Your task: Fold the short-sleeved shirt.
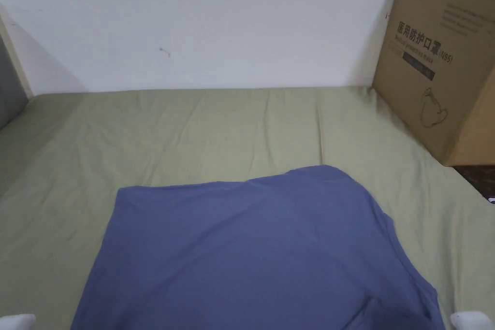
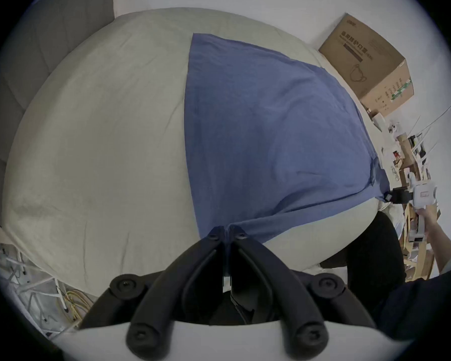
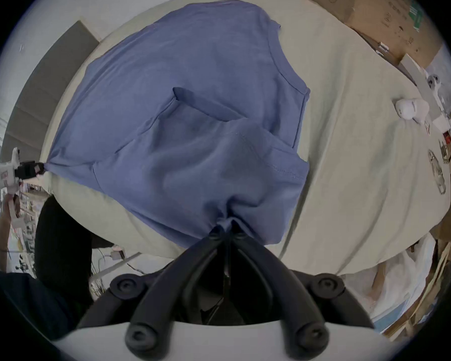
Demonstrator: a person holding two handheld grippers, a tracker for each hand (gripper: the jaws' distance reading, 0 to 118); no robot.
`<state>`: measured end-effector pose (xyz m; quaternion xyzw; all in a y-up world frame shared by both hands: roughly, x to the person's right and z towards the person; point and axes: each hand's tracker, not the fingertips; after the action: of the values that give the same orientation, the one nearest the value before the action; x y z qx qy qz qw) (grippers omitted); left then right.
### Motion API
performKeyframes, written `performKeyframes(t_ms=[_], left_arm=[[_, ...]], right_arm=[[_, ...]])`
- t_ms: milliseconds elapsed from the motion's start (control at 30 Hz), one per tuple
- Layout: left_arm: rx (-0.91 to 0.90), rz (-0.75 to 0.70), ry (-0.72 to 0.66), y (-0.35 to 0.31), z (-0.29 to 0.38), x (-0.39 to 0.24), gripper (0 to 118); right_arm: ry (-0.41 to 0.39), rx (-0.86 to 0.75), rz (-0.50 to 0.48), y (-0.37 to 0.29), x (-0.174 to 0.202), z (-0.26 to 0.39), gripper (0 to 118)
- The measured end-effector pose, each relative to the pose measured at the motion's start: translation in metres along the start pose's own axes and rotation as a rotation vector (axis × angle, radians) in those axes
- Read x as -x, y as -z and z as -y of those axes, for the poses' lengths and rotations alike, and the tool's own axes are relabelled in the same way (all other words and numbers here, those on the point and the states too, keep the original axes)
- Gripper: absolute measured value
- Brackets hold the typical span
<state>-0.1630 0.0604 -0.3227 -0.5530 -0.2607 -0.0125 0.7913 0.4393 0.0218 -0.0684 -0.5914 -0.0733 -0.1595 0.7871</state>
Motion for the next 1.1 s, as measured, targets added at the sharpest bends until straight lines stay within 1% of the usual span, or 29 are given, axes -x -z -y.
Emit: performKeyframes(t_ms=[33,67,100,133,167,200,233,267,300,367,400,467,500,533,600,633,667,700,733,767,800,833,867,933,1033,1100], left_arm=[[-0.008,0.004,-0.009,-0.001,0.001,0.000,5],[-0.016,0.004,-0.020,-0.002,0.002,-0.001,16],[-0.019,0.001,-0.030,-0.004,0.003,-0.001,31],[-0.023,-0.008,-0.040,-0.006,0.005,-0.001,44],[-0.026,-0.011,-0.044,-0.008,0.006,-0.002,52],[-0.037,-0.013,-0.048,-0.011,0.007,-0.002,58],[-0.054,-0.016,-0.054,-0.015,0.007,-0.004,74],[-0.073,-0.019,-0.059,-0.019,0.007,-0.006,104],[-0.106,-0.021,-0.066,-0.024,0.006,-0.010,118],[-0.188,0.006,-0.066,-0.037,0.005,-0.020,114],[-0.259,0.023,-0.069,-0.051,0.006,-0.026,114],[-0.316,0.045,-0.093,-0.062,0.003,-0.036,114],[-0.351,0.047,-0.098,-0.067,0.003,-0.042,114],[-0.384,0.036,-0.091,-0.073,0.003,-0.047,114],[-0.429,-0.032,-0.052,-0.082,0.003,-0.057,114],[-0.449,-0.084,-0.040,-0.086,0.003,-0.063,115],[-0.461,-0.106,-0.035,-0.089,0.003,-0.067,113],[-0.464,-0.106,-0.041,-0.092,0.003,-0.069,108],[-0.461,-0.096,-0.048,-0.095,0.004,-0.070,96],[-0.462,-0.086,-0.054,-0.097,0.004,-0.070,59],[-0.448,-0.076,-0.058,-0.097,0.002,-0.069,23],[-0.417,-0.097,-0.054,-0.094,0.000,-0.070,0],[-0.399,-0.143,-0.040,-0.091,0.000,-0.071,0],[-0.315,-0.169,0.001,-0.083,-0.001,-0.068,0],[-0.132,-0.206,-0.006,-0.057,-0.003,-0.044,0],[-0.106,-0.198,-0.007,-0.040,0.003,-0.029,1]], right_arm=[[0.022,-0.011,-0.006,0.000,0.001,0.002,7],[0.036,-0.018,-0.007,-0.001,0.002,0.003,25],[0.042,-0.023,-0.005,-0.002,0.003,0.005,40],[0.042,-0.026,-0.001,-0.004,0.005,0.007,57],[0.037,-0.034,0.003,-0.006,0.009,0.009,83],[0.022,-0.050,0.012,-0.009,0.013,0.010,101],[-0.014,-0.082,0.020,-0.014,0.020,0.010,112],[-0.037,-0.107,0.022,-0.018,0.025,0.010,115],[-0.055,-0.148,0.018,-0.024,0.031,0.009,115],[-0.062,-0.218,0.012,-0.039,0.044,0.006,115],[-0.053,-0.269,0.007,-0.048,0.051,0.005,115],[-0.031,-0.372,-0.016,-0.064,0.060,0.004,115],[-0.023,-0.419,-0.011,-0.073,0.065,0.001,115],[-0.023,-0.470,0.011,-0.080,0.070,0.000,115],[-0.014,-0.564,0.055,-0.093,0.080,-0.001,115],[-0.005,-0.594,0.051,-0.098,0.085,-0.003,115],[0.016,-0.615,0.045,-0.101,0.089,-0.003,114],[0.036,-0.635,0.031,-0.104,0.092,-0.003,110],[0.049,-0.658,0.013,-0.108,0.095,-0.003,98],[0.060,-0.676,-0.007,-0.110,0.097,-0.005,61],[0.066,-0.674,-0.006,-0.110,0.098,-0.006,19],[0.071,-0.666,-0.003,-0.109,0.099,-0.009,0],[0.079,-0.670,-0.005,-0.109,0.098,-0.009,0],[0.093,-0.649,-0.055,-0.107,0.100,-0.011,0],[0.106,-0.626,-0.078,-0.103,0.099,-0.009,0],[0.106,-0.593,-0.079,-0.097,0.098,-0.008,0]])
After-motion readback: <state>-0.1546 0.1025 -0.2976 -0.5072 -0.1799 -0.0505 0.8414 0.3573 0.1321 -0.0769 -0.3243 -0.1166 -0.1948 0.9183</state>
